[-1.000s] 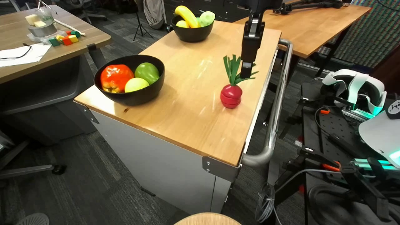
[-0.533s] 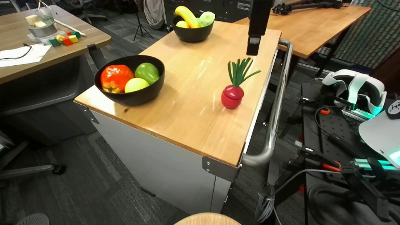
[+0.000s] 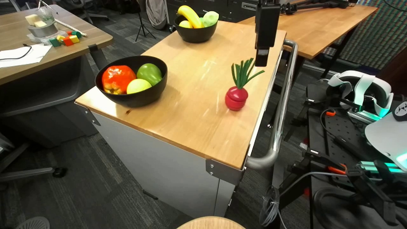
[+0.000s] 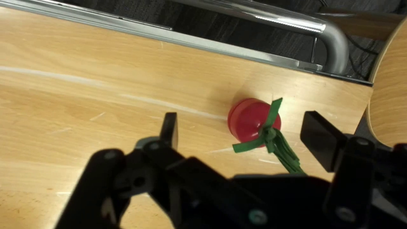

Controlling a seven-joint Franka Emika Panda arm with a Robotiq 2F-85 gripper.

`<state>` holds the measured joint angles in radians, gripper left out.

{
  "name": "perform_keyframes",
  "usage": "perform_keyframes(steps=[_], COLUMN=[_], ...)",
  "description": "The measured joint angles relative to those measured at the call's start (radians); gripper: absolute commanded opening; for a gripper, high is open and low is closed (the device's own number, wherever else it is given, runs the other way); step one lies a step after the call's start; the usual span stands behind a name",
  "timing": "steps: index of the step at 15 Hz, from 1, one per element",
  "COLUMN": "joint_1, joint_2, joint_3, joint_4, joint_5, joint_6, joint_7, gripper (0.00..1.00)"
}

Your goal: Take the plastic fruits and vegetables and place them on the table

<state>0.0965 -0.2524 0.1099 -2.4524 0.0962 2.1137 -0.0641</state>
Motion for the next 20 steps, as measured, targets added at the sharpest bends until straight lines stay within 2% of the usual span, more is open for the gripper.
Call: perform_keyframes(steps=[3, 6, 10, 12, 14, 17, 20], joint_1=[0.022, 0.035, 0.032, 0.025, 0.021, 0.025, 0.028], joint_2=[0.012, 0.051, 0.200, 0.297, 0.353, 0.365, 0.372], joint_3=[0.035, 0.081, 0.095, 0.081, 0.075, 0.072, 0.082], joint_4=[0.030, 0.140, 0.311, 0.387, 0.430, 0.434, 0.431], joint_5=[-0.084, -0.200, -0.394, -0.438, -0.444, -0.427, -0.256], joint_6=[0.027, 0.087, 0.274, 0.371, 0.394, 0.393, 0.392], joint_7=[-0.011, 0.013, 0.097, 0.153, 0.162, 0.150, 0.024], gripper=[1.00, 1.00, 1.00, 1.00, 1.00, 1.00, 1.00])
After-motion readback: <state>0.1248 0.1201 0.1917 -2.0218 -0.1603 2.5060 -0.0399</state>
